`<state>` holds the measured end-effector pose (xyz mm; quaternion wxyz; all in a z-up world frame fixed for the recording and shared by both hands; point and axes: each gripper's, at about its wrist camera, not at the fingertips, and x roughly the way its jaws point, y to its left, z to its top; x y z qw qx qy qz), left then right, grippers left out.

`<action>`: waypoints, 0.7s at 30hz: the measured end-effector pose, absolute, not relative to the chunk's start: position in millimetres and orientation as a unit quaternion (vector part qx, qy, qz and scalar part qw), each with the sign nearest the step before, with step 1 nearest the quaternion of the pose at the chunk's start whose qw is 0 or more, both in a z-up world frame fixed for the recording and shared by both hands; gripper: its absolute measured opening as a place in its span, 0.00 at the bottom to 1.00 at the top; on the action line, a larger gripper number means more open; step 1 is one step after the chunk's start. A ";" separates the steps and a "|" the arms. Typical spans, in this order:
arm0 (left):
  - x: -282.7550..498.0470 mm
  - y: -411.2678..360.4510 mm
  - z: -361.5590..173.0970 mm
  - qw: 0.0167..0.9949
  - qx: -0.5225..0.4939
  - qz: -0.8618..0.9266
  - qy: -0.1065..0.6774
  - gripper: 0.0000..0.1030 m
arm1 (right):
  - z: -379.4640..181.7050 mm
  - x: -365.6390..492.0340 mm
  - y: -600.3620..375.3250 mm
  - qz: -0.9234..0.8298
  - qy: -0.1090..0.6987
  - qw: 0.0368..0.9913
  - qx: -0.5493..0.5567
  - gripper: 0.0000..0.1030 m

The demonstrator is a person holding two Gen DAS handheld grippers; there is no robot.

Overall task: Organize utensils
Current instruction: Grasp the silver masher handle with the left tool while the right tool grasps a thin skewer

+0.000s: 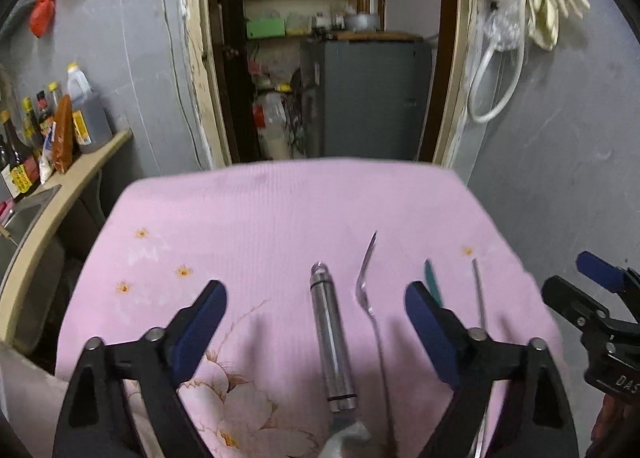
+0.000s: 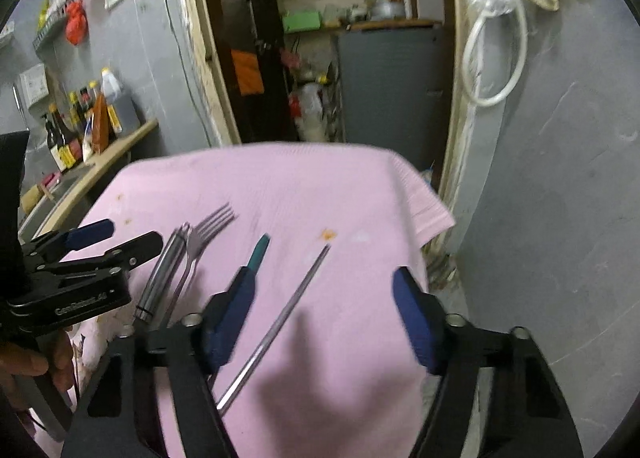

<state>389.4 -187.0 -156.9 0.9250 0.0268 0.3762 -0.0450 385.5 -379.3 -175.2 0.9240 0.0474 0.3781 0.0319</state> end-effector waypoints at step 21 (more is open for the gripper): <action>417.0 -189.8 -199.8 0.894 0.050 -0.071 0.439 0.39 | -211.6 426.4 -337.7 -0.030 0.470 0.881 0.040 0.19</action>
